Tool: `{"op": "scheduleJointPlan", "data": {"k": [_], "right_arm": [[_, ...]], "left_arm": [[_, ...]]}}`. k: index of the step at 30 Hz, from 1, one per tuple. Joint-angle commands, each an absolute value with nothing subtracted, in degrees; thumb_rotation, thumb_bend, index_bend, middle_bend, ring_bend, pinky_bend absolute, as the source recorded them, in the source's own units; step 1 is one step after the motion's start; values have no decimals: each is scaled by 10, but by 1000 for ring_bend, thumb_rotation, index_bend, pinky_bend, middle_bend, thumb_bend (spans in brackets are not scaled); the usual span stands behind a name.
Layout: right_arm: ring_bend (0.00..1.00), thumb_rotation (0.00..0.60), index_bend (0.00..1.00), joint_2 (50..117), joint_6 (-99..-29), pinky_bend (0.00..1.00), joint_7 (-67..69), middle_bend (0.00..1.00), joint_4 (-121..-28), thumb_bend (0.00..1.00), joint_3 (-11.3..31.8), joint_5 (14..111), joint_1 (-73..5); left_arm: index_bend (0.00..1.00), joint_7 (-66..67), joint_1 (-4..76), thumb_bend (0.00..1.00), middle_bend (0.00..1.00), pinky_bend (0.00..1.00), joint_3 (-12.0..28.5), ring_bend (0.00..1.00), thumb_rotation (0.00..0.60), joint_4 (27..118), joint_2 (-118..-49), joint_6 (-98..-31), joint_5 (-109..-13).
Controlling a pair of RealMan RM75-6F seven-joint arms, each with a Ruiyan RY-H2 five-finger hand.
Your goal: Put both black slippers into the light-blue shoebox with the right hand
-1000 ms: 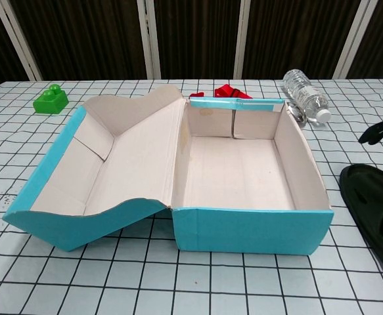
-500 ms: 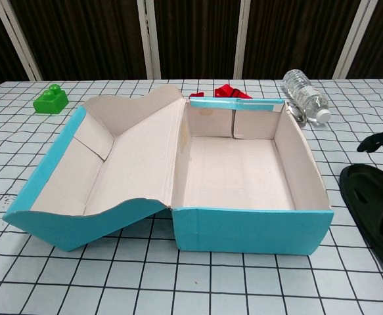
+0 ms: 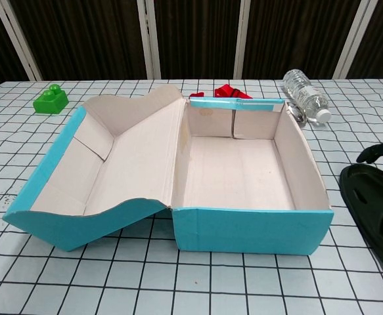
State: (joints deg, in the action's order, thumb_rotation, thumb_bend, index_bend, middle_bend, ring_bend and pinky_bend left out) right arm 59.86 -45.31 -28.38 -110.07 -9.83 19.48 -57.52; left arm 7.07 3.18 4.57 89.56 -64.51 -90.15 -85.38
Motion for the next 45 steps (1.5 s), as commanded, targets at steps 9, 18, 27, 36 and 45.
{"op": "scheduleJointPlan", "data": {"k": [9, 18, 27, 36, 45], "right_arm": [[77, 600, 16, 634, -473, 104, -300, 52, -1069, 152, -106, 198, -574], [77, 600, 16, 657, -469, 104, -306, 52, -1042, 152, -109, 185, -571], [78, 600, 129, 661, -462, 104, -309, 155, -1037, 152, -106, 184, -574], [121, 600, 317, 661, -471, 104, -307, 272, -1040, 311, -100, 198, -572], [192, 600, 450, 662, -481, 104, -289, 388, -1037, 505, -89, 239, -552]], "left_arm": [[47, 73, 30, 272, 0, 15, 45, 0, 600, 898, -645, -905, -856], [46, 75, 32, 272, 0, 15, 45, 0, 600, 896, -646, -902, -855], [46, 75, 33, 272, 0, 15, 45, 0, 600, 896, -646, -901, -854], [46, 72, 32, 273, 0, 15, 45, 0, 600, 896, -645, -904, -856], [47, 71, 32, 272, 0, 15, 45, 0, 600, 897, -645, -904, -856]]}}
